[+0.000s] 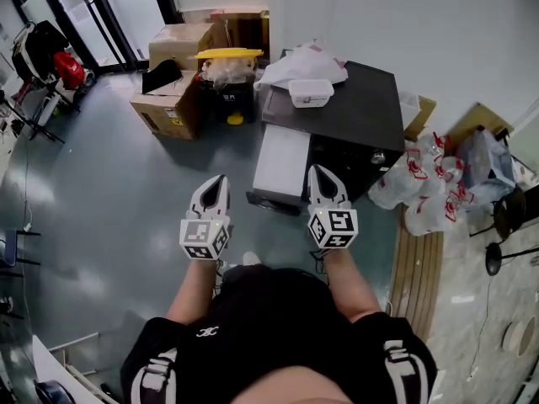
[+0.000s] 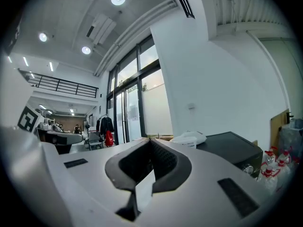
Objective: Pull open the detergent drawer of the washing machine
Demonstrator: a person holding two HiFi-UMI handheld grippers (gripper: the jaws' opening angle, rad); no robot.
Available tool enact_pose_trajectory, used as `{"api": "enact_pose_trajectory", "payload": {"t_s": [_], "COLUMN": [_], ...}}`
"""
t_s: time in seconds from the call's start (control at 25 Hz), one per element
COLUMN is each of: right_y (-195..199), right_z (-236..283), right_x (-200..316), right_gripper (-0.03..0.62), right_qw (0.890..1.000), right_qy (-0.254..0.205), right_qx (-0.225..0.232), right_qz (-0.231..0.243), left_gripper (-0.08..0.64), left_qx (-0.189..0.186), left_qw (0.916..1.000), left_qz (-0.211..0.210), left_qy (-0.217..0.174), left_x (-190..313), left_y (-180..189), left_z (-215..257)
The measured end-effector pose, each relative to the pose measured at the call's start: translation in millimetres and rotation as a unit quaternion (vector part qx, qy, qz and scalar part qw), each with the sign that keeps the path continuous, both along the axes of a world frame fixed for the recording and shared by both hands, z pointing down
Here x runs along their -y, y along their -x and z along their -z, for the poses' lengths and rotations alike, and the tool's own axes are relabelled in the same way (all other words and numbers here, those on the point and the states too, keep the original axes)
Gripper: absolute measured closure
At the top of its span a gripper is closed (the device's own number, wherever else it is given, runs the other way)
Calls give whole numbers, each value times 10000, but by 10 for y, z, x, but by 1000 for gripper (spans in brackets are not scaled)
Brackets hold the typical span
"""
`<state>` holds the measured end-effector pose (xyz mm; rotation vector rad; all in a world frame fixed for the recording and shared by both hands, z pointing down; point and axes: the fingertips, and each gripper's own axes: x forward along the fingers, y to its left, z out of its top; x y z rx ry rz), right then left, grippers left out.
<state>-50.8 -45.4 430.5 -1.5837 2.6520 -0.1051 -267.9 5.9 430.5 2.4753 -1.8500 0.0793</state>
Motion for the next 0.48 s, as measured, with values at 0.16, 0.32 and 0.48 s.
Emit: {"api": "enact_pose_trajectory", "payload": {"t_s": [0.16,0.32,0.48], "right_y": [147,199,238], "right_z": [60,63,89], "right_x": [88,215,301], "right_gripper": [591,591,591], "right_qw": [9999,9999,9999], "right_qy": [-124,-111,-128], "right_qx": [-17,-15,9], "right_qz": [25,-5,16], "left_gripper": [558,558,558], "left_qx": [-44,-24,62], "left_qw": [9999,9999,9999], "left_qz": [-7,-13,-11], "left_qy": [-100,-114,-132], "left_x": [99,216,286], "left_y": [83,112,128], "left_z": [96,124,136]}}
